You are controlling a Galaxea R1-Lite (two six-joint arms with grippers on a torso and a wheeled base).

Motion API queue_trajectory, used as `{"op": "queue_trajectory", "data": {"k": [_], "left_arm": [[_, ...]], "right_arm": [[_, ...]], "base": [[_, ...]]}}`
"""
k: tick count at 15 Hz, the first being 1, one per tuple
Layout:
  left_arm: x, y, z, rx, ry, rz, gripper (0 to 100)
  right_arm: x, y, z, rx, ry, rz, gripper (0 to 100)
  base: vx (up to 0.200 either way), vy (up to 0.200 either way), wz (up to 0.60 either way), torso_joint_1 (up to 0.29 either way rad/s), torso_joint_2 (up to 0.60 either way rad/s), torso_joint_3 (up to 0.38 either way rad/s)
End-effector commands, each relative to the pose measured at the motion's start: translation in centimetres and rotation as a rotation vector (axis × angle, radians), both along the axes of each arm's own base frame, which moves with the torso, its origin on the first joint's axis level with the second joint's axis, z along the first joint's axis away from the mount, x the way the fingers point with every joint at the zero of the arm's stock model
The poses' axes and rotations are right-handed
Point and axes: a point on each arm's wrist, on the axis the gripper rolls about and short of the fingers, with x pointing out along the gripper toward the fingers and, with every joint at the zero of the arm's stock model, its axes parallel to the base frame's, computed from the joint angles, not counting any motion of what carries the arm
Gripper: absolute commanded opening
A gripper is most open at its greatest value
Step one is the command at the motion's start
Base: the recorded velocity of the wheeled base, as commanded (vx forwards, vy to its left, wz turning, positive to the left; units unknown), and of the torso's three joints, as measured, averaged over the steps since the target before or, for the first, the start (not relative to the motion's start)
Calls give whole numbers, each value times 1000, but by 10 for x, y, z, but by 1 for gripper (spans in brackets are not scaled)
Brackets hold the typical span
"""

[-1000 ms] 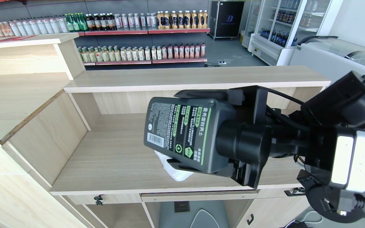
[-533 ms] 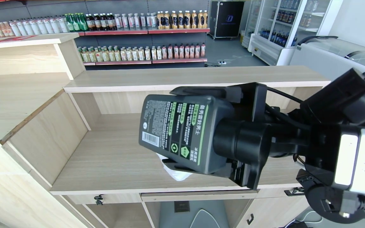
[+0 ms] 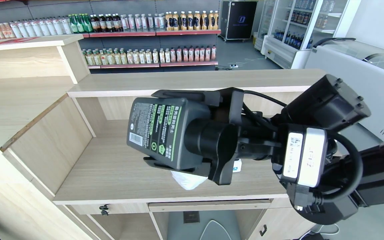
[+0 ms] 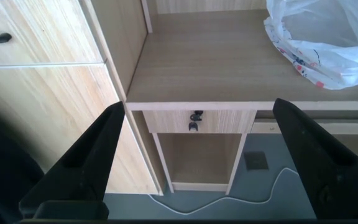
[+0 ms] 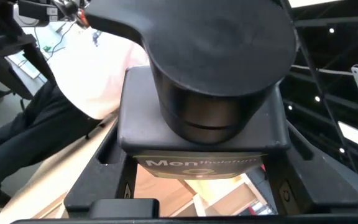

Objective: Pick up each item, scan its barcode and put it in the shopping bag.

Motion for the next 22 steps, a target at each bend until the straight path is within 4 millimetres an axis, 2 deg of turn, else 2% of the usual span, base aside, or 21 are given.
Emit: {"op": "queue_trajectory", "data": {"k": [1,3,9,12,13,14,17,19,22], "left_arm": [[0,0,0,0,0,1,100],[0,0,0,0,0,1,100],[0,0,0,0,0,1,100],[0,0,0,0,0,1,100],[0,0,0,0,0,1,100],[0,0,0,0,0,1,100],[0,0,0,0,0,1,100],[0,0,0,0,0,1,100],[0,0,0,0,0,1,100]], "right_arm": [[3,15,-13,-19,16,20,0],[7,27,-20,-20,7,29,0],[15,38,-24,-11,2,26,0],[14,35,-21,-7,30,-13,0],[13,28,-10,6,64,-76,0],[12,13,2,9,128,-180,0],[6,-64,27,25,418,-516,0],[-2,-124,27,72,609,-694,0],[3,-218,15,212,887,-979,0]], "base": [[0,0,0,0,0,0],[0,0,0,0,0,0],[0,0,0,0,0,0],[0,0,0,0,0,0],[0,0,0,0,0,0],[0,0,0,0,0,0],[0,0,0,0,0,0],[0,0,0,0,0,0],[0,0,0,0,0,0]]}}
